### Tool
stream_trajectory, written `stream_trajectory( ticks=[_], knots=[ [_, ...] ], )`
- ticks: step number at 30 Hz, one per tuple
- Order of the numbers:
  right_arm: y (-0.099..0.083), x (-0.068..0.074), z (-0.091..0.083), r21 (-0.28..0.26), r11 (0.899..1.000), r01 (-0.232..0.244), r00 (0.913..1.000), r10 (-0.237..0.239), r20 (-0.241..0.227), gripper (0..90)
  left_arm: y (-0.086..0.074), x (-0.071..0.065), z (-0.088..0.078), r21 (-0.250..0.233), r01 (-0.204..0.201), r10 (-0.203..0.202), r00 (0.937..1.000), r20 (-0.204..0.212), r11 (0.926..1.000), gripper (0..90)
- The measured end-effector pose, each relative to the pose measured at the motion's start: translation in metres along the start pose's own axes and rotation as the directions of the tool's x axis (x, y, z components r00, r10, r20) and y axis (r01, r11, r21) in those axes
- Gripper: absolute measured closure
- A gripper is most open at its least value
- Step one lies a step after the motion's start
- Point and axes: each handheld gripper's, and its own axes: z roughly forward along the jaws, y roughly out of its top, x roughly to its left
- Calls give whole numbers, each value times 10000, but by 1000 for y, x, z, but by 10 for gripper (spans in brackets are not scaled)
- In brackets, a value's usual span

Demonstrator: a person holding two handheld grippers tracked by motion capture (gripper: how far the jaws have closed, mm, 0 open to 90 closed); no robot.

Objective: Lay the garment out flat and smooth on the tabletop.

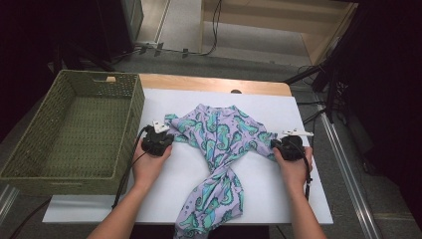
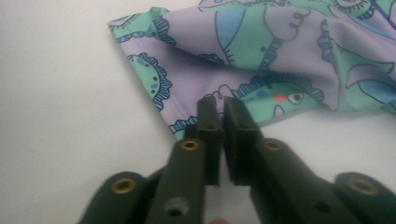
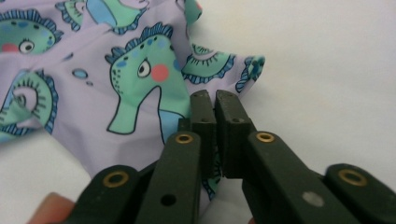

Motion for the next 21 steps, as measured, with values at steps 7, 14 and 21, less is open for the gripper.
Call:
stream_trajectory(
  ticks=[7, 14, 21],
  knots=[
    [10, -43, -12, -654, 9934, -946, 9914, 999, 844, 862, -4, -2, -5, -24, 94, -94, 9999, 119, 10000, 896],
    [-3, -67, -7, -217, 9870, -1593, 9827, 1606, 919, 843, -12, -4, -14, 5, 60, -60, 9998, 187, 10000, 896],
    [-7, -71, -14, -511, 9847, -1666, 9807, 1708, 950, 844, -20, -7, -27, 182, 10, -16, 9995, 313, 9998, 894]
  ],
)
